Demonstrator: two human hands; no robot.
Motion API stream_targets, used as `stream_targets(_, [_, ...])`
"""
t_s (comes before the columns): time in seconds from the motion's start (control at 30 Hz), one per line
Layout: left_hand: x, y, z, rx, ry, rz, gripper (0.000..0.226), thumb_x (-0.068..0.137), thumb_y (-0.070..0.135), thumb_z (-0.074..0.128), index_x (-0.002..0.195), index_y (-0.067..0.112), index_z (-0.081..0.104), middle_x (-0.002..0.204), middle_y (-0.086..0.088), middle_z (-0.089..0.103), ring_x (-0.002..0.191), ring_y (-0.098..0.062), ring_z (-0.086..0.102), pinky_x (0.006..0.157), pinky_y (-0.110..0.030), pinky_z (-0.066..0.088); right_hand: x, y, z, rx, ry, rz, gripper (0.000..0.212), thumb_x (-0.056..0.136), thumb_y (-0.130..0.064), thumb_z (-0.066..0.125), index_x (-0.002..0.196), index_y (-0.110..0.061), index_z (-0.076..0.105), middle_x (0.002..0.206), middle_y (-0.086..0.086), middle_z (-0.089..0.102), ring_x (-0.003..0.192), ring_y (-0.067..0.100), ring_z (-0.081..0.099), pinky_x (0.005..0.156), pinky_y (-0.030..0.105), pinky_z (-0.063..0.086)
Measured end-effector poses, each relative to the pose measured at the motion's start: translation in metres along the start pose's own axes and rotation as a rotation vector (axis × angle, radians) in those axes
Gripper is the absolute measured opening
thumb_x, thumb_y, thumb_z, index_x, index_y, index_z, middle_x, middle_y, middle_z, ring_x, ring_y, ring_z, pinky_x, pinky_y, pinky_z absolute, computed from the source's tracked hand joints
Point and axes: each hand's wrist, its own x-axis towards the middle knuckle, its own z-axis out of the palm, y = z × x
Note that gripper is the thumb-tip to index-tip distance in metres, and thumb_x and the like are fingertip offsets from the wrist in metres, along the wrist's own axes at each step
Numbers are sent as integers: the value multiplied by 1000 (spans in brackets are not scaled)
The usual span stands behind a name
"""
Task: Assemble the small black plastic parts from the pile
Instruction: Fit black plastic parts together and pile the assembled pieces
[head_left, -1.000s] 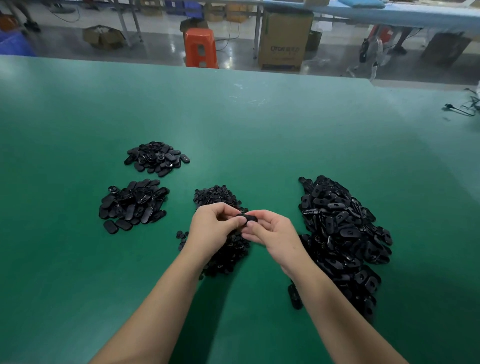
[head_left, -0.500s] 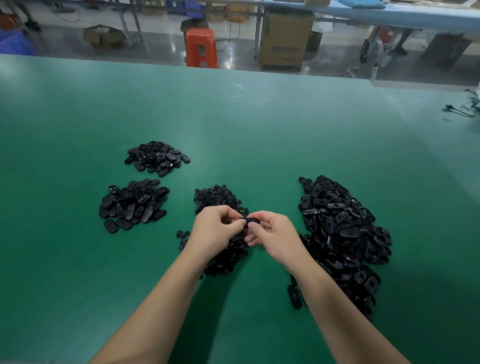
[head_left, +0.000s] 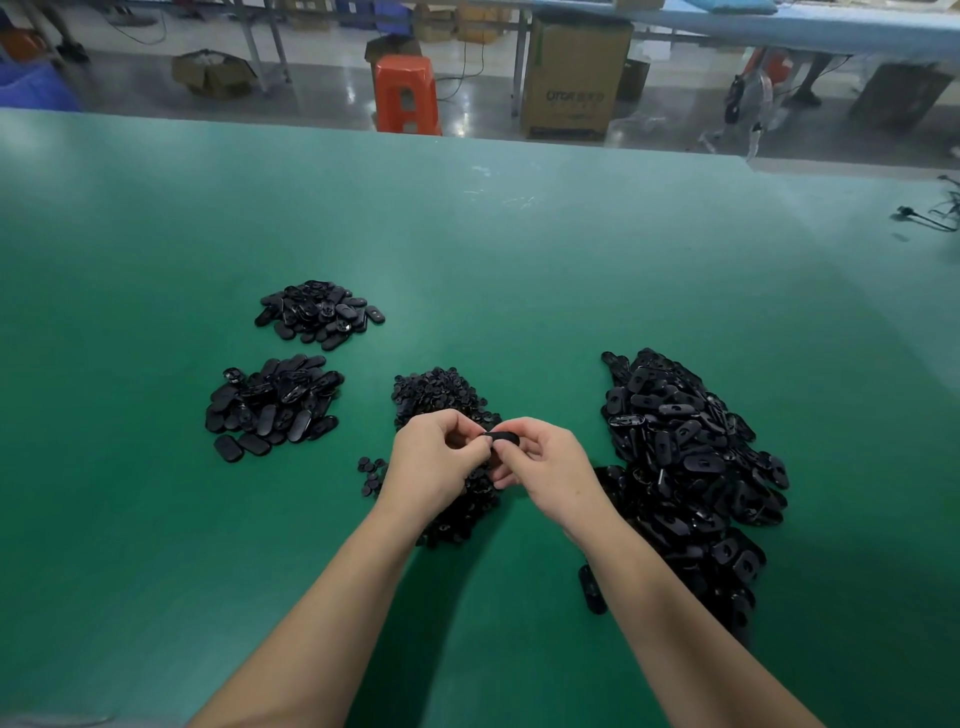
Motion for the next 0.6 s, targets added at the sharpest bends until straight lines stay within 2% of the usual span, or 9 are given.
stream_targets(0.2, [3, 3, -7, -16, -39, 41, 9, 89, 18, 74, 80, 20, 75, 66, 3, 72, 43, -13, 56, 49, -22, 44, 3, 0, 0, 35, 49, 6, 12, 96, 0, 59, 101, -8, 68, 71, 7, 67, 58, 15, 65, 61, 25, 57])
stream_targets(0.37, [2, 1, -6, -8, -57, 41, 10, 91, 17, 72, 82, 20, 74, 64, 6, 71, 41, -14, 60, 46, -17, 42, 5, 5, 4, -57, 96, -7, 18, 95, -4, 60, 91, -21, 67, 69, 1, 67, 57, 13, 64, 67, 30, 59])
stream_targets(0.47, [3, -2, -7, -1, -67, 39, 10, 90, 19, 73, 81, 22, 73, 68, 6, 72, 43, -15, 64, 47, -19, 45, 6, 7, 4, -64, 72, -21, 24, 96, -4, 59, 90, -25, 66, 69, -1, 67, 58, 12, 64, 67, 29, 58])
stream_targets(0.53, [4, -4, -10, 30, -95, 56, 10, 89, 21, 74, 80, 24, 72, 68, 7, 72, 45, -16, 66, 48, -19, 46, 5, 8, 3, -101, 35, -48, 27, 97, -4, 57, 92, -28, 66, 71, -3, 67, 61, 11, 64, 68, 28, 58])
stream_targets(0.6, [5, -7, -14, 51, -100, 78, 12, 88, 21, 76, 77, 26, 71, 65, 9, 71, 45, -13, 64, 48, -22, 48, 5, 7, -1, -167, 11, -73, 24, 98, -6, 55, 102, -27, 66, 77, -4, 69, 64, 10, 67, 72, 30, 58])
